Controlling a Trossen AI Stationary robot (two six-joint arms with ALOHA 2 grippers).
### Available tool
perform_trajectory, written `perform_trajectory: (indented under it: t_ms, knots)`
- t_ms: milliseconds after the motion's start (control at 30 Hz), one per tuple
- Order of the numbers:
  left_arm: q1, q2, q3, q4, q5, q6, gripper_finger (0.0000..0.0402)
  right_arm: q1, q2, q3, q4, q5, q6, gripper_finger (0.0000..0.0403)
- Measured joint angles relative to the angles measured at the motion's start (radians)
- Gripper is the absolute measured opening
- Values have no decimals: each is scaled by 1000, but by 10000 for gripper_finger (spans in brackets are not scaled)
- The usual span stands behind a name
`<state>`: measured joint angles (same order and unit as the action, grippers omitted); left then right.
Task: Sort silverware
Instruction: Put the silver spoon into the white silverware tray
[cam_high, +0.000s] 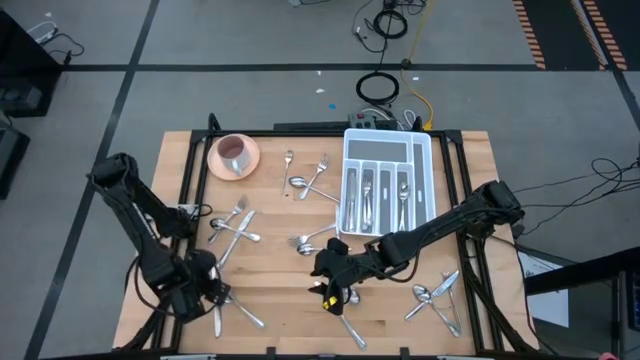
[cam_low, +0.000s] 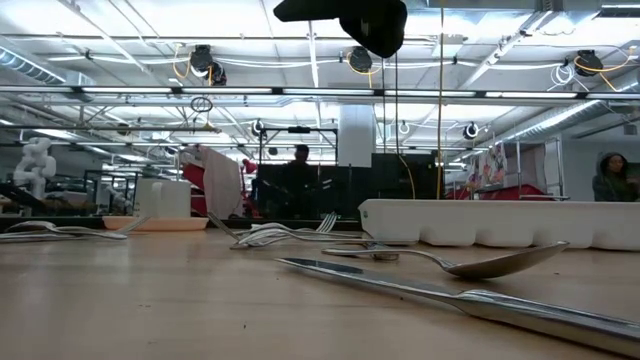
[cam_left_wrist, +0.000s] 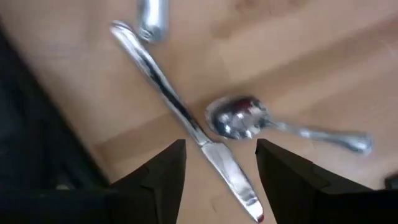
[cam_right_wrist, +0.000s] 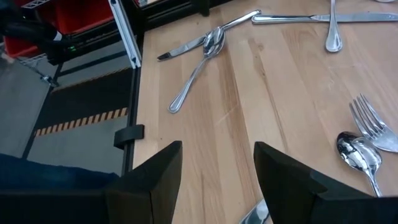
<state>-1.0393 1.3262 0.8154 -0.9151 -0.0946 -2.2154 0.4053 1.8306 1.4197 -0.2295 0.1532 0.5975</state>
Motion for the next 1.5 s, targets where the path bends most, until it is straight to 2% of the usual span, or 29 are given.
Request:
perform_trajectory:
  t_ms: [233,400,567,700,867,900,1133,1500]
  knots:
    - [6,-1,-62,88,-12,32,201,0,0,0,1,-2,0,192]
    - [6,-1,-145,248,-14,58,200,0,0,0,0,-2,5,192]
    - [6,-1,-213,341,-11,78,198,0,0,0,-5,-2,9,192]
    - [6,-1,-227,375,-11,86,155,0,0,0,-8,3,10,192]
    - [6,-1,-234,379,-11,127,30,-9,0,0,-9,12,3,192]
    - [6,-1,-234,378,-15,145,17,-12,0,0,-9,12,3,192]
    - [19,-1,-228,379,-72,192,4,-18,-1,0,-41,11,30,192]
    - [55,-16,-155,404,-287,244,1,-18,-5,0,-38,3,37,192]
